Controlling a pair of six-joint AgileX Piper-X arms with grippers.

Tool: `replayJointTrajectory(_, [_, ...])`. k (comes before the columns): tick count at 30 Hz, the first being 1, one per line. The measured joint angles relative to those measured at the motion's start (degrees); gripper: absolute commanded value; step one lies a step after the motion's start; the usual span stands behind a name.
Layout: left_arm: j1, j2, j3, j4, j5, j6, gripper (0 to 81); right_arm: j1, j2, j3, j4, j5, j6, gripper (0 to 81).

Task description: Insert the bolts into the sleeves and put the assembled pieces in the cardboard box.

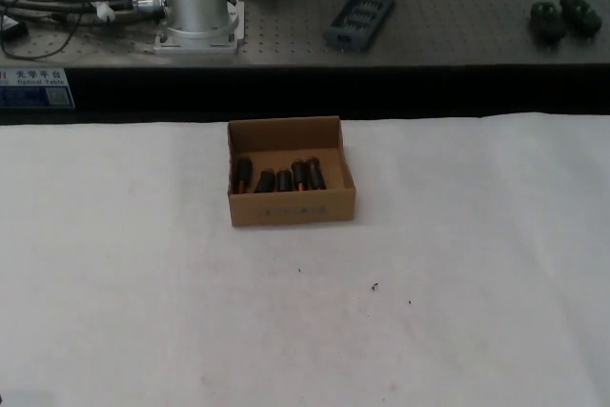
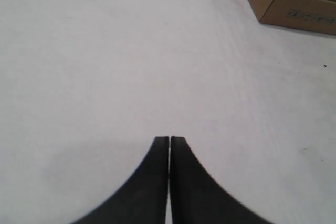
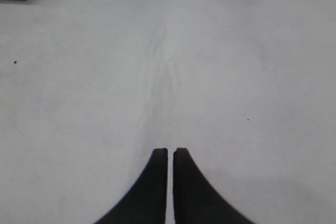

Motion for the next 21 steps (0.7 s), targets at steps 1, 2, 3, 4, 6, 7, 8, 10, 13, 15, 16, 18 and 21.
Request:
replayJointTrajectory(1, [0.0,0.0,0.0,0.0,0.0,0.0,0.3,0.0,0.0,0.0,-0.3,0.0,0.0,3.7])
replayJointTrajectory(2, [0.0,0.0,0.0,0.0,0.0,0.0,0.3,0.0,0.0,0.0,-0.4,0.0,0.0,3.7])
replayJointTrajectory(3, [0.0,0.0,0.0,0.0,0.0,0.0,0.3,0.0,0.0,0.0,-0.3,0.0,0.0,3.7])
replayJointTrajectory(4, [0.0,0.0,0.0,0.0,0.0,0.0,0.3,0.0,0.0,0.0,-0.3,0.0,0.0,3.7])
replayJointTrajectory(6, [0.0,0.0,0.0,0.0,0.0,0.0,0.3,0.0,0.0,0.0,-0.3,0.0,0.0,3.7])
replayJointTrajectory(7, [0.0,0.0,0.0,0.0,0.0,0.0,0.3,0.0,0.0,0.0,-0.3,0.0,0.0,3.7])
replayJointTrajectory(8, [0.0,0.0,0.0,0.0,0.0,0.0,0.3,0.0,0.0,0.0,-0.3,0.0,0.0,3.7])
replayJointTrajectory(10, [0.0,0.0,0.0,0.0,0.0,0.0,0.3,0.0,0.0,0.0,-0.3,0.0,0.0,3.7])
replayJointTrajectory(13, [0.0,-0.5,0.0,3.9,0.0,0.0,0.3,0.0,0.0,0.0,-0.3,0.0,0.0,3.7])
replayJointTrajectory(15, [0.0,-2.2,0.0,9.1,0.0,0.0,0.3,0.0,0.0,0.0,-0.3,0.0,0.0,3.7])
replayJointTrajectory(16, [0.0,-3.2,0.0,12.1,0.0,0.0,0.3,0.0,0.0,0.0,-0.3,0.0,0.0,3.7])
replayJointTrajectory(18, [0.0,-4.8,0.0,15.1,0.0,0.0,0.3,0.0,0.0,0.0,-0.3,0.0,0.0,3.7])
replayJointTrajectory(21, [0.0,-12.3,-0.9,22.0,-0.4,-0.1,0.3,0.0,0.0,0.0,-0.4,0.0,-0.1,3.7])
